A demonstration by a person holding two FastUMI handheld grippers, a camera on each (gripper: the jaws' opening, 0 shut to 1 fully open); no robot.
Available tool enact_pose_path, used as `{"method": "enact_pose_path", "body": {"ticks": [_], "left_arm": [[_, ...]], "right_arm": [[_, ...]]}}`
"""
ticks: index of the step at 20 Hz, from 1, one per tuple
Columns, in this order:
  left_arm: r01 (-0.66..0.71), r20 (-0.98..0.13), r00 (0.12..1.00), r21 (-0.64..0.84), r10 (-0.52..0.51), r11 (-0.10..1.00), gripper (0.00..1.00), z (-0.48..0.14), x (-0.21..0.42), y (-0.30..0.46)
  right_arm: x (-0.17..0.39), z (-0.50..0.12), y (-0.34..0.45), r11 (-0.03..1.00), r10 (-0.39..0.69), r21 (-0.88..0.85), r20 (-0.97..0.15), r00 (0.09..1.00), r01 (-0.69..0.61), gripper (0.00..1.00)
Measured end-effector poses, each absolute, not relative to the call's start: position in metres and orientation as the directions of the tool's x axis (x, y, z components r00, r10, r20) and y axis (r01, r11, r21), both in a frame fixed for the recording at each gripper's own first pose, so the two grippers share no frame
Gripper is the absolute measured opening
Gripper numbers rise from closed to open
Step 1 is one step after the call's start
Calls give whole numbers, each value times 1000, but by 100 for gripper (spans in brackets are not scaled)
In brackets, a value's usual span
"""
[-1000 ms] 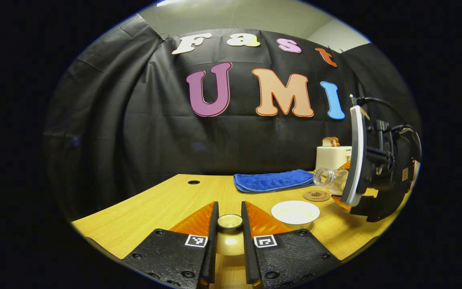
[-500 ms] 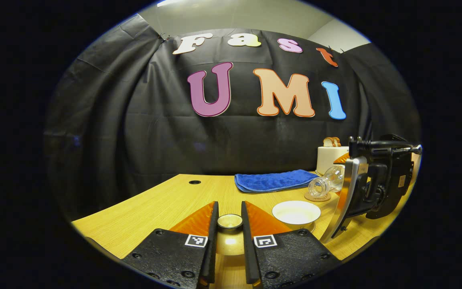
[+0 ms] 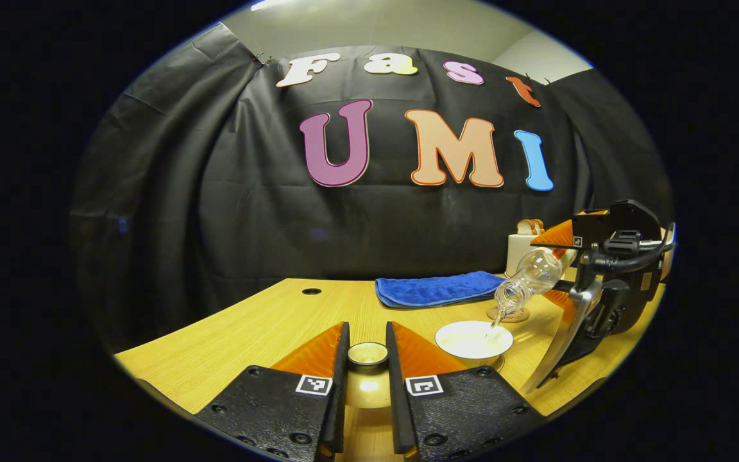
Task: Open the teacup lid with one hand, grasp the water bottle and pour water into the teacup with the other hand; after pouring, place the water bottle on the coaster and then close the teacup lid.
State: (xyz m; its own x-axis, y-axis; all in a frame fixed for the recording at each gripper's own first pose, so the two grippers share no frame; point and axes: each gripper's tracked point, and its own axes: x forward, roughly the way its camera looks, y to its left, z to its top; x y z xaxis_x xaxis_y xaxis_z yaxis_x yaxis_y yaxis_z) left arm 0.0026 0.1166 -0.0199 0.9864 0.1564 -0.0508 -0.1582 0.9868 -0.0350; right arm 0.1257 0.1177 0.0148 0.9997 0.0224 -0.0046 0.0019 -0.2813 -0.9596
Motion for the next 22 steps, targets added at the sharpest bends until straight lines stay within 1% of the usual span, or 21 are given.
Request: {"method": "enact_pose_path", "body": {"ticks": [4,5,9,16,18,19,22], "left_arm": [[-158,-51,986,-35,156,987,27,-20,3,116],[-158,-51,986,-35,156,987,27,-21,3,116],[-159,-49,986,-34,157,987,27,-20,4,116],[-159,-50,986,-34,157,987,27,-20,2,117],[-159,-50,986,-34,157,987,27,-20,3,117],[-159,-49,986,-34,157,987,27,-20,3,117],[-158,-49,986,-34,157,987,27,-20,2,117]], "right_arm": [[122,17,124,-319,45,-947,20,999,34,81],[121,19,125,-326,57,-944,28,998,45,79],[113,22,134,-380,94,-918,79,992,109,80],[97,25,146,-450,190,-864,155,969,227,79],[94,22,148,-470,202,-852,153,967,233,79],[96,22,148,-475,202,-850,148,968,229,81],[99,17,145,-476,196,-853,133,972,213,80]]}}
